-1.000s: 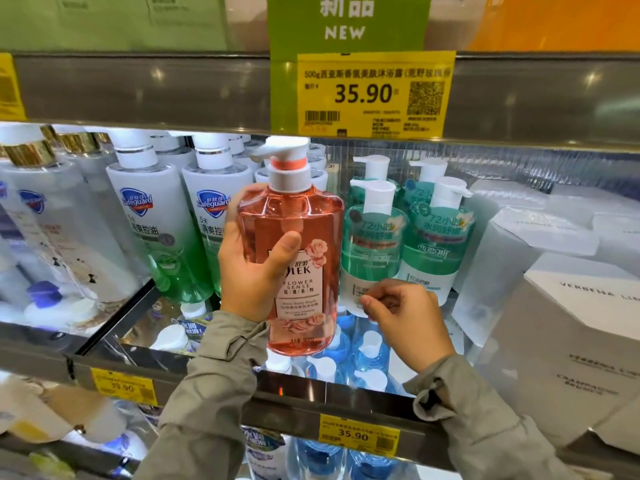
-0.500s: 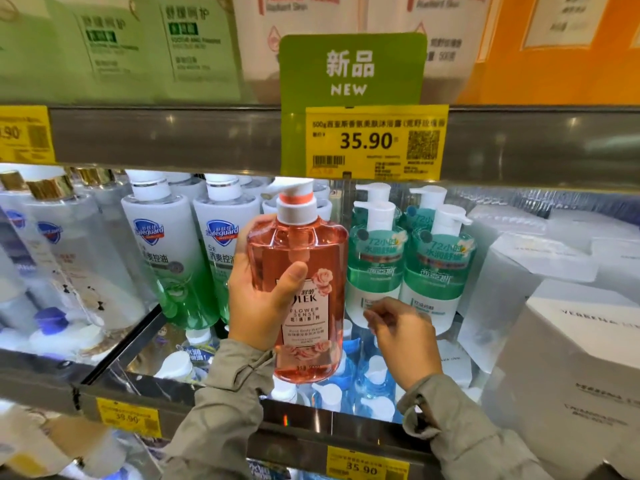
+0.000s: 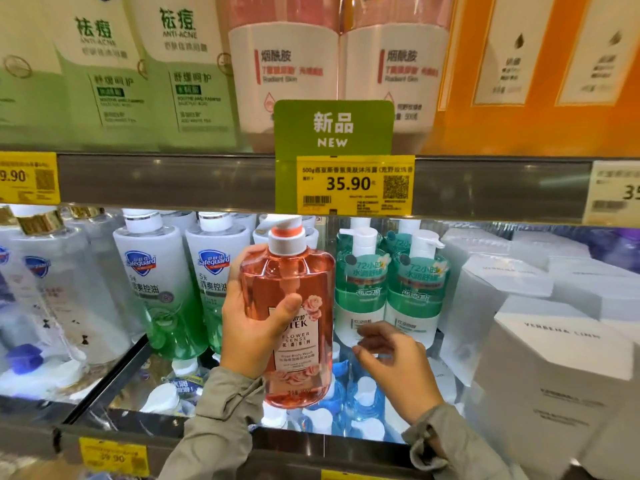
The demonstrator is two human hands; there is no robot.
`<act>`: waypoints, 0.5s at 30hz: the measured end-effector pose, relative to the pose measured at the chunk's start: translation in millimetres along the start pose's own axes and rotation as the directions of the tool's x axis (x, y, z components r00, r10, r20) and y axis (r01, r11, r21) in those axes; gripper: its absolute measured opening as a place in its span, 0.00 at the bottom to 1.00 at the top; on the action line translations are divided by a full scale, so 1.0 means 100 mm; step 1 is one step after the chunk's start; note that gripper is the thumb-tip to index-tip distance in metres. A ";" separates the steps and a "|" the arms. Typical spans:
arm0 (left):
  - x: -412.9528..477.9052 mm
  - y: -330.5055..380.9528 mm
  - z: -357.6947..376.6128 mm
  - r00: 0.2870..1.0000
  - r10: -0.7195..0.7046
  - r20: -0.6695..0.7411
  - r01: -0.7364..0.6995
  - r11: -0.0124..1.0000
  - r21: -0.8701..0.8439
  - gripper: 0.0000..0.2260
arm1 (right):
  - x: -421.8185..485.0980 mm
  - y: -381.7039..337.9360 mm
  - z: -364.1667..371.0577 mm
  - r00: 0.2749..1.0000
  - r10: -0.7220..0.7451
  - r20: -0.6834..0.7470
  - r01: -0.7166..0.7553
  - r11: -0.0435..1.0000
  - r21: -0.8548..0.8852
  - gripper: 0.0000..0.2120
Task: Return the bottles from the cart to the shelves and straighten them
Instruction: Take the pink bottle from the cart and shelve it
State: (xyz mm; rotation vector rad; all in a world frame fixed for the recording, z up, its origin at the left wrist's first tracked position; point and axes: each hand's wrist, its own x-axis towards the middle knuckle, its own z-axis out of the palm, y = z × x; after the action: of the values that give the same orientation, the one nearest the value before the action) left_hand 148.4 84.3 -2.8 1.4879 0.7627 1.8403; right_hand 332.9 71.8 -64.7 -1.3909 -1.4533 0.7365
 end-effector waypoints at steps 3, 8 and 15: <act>-0.05 0.04 0.00 1.000 0.013 -0.006 -0.013 0.999 -0.037 0.38 | -0.13 -0.08 -0.06 0.999 -0.002 0.044 0.000 0.999 0.040 0.12; -0.17 0.07 -0.03 0.992 0.125 -0.018 -0.126 0.992 -0.016 0.36 | -0.31 -0.12 -0.18 0.996 -0.016 0.090 0.020 0.999 -0.038 0.13; -0.41 0.08 0.19 0.963 0.269 -0.016 -0.265 0.957 0.117 0.33 | -0.54 -0.18 -0.38 0.999 -0.012 0.047 0.014 0.999 -0.042 0.13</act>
State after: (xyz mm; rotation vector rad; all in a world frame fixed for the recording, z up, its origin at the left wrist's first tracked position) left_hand 171.7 48.2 -17.8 1.7082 0.7210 2.0524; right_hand 354.4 9.8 -47.5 -1.4031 -1.5214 0.7382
